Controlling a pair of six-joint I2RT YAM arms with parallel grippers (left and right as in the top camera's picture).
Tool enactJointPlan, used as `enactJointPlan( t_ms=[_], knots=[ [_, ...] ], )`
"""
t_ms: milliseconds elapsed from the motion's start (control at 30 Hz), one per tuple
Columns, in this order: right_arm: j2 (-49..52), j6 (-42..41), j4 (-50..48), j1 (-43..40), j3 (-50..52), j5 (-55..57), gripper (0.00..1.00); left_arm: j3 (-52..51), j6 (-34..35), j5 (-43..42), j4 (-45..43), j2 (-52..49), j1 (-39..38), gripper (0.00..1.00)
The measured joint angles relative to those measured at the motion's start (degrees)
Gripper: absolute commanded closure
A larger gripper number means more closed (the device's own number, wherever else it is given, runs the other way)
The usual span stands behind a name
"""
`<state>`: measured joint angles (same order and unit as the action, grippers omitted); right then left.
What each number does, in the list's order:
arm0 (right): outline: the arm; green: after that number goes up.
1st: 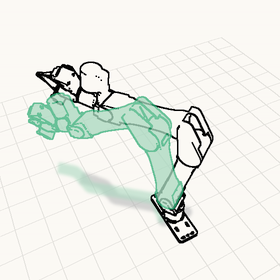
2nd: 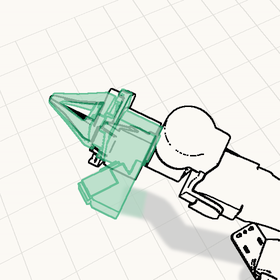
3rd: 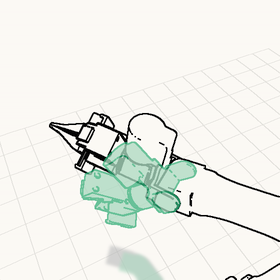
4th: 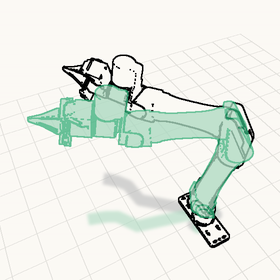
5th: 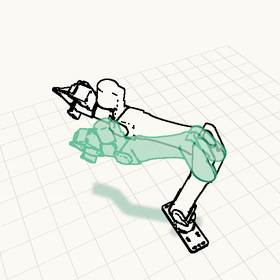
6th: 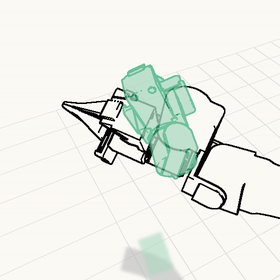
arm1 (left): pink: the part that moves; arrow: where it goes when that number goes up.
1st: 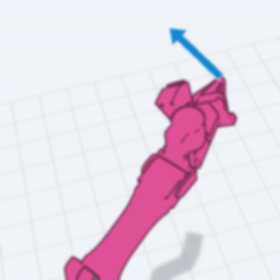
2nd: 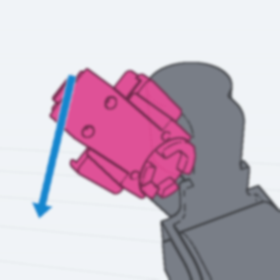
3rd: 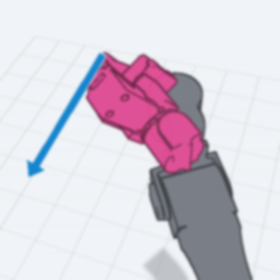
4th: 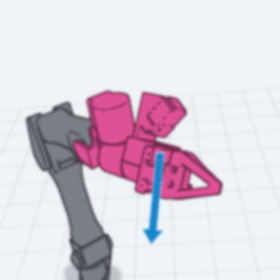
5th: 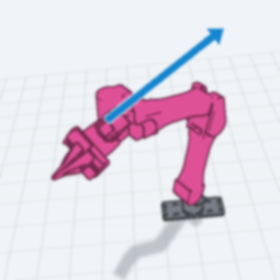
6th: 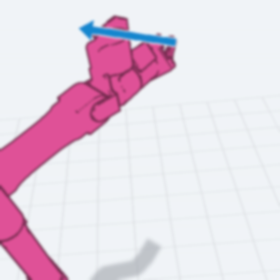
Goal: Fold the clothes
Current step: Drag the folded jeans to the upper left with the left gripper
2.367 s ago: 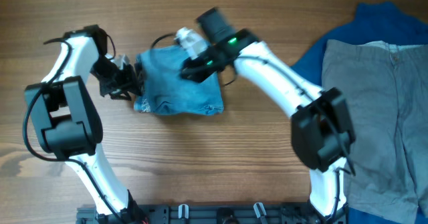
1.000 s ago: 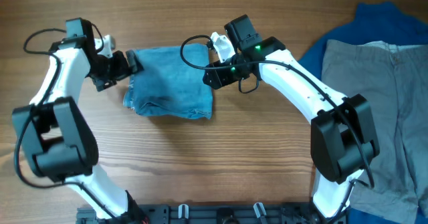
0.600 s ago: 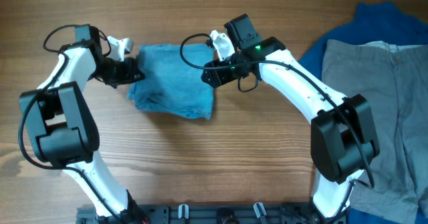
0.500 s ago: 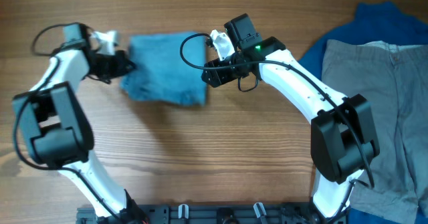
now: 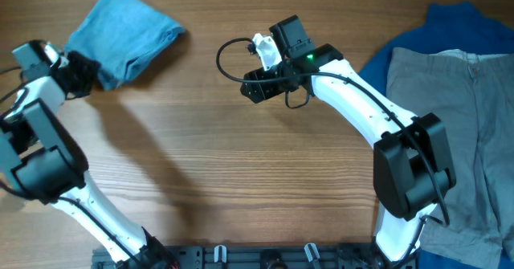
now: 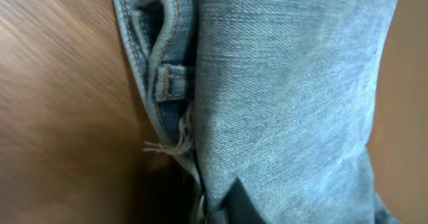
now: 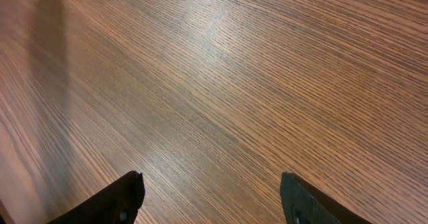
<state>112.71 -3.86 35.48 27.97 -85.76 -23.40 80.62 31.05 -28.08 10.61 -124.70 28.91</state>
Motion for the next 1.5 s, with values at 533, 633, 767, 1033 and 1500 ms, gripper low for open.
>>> enactJointPlan(
  t_ms=[533, 633, 767, 1033, 1500],
  knots=[
    [0.0, -0.2, 2.6, 0.0, 0.0, 0.4, 0.26, -1.3, -11.1, -8.5, 6.6, 9.3, -1.1, 0.44],
    [0.0, -0.3, 2.4, 0.0, 0.0, 0.4, 0.26, -1.0, -15.2, -8.3, 0.0, 16.1, -4.5, 0.96],
    [0.0, -0.6, 2.8, 0.0, 0.0, 0.4, 0.26, -0.9, -17.2, -4.4, -2.9, 10.5, -11.9, 0.96],
    [0.0, -1.7, 4.3, 0.0, 0.0, 0.5, 0.26, -0.5, -17.7, -6.5, 2.2, -2.1, -18.1, 0.96],
    [0.0, -2.4, 5.2, 0.0, 0.3, 0.5, 0.16, 1.3, -18.0, 3.8, -12.3, 4.5, -5.8, 0.92]
  ],
)
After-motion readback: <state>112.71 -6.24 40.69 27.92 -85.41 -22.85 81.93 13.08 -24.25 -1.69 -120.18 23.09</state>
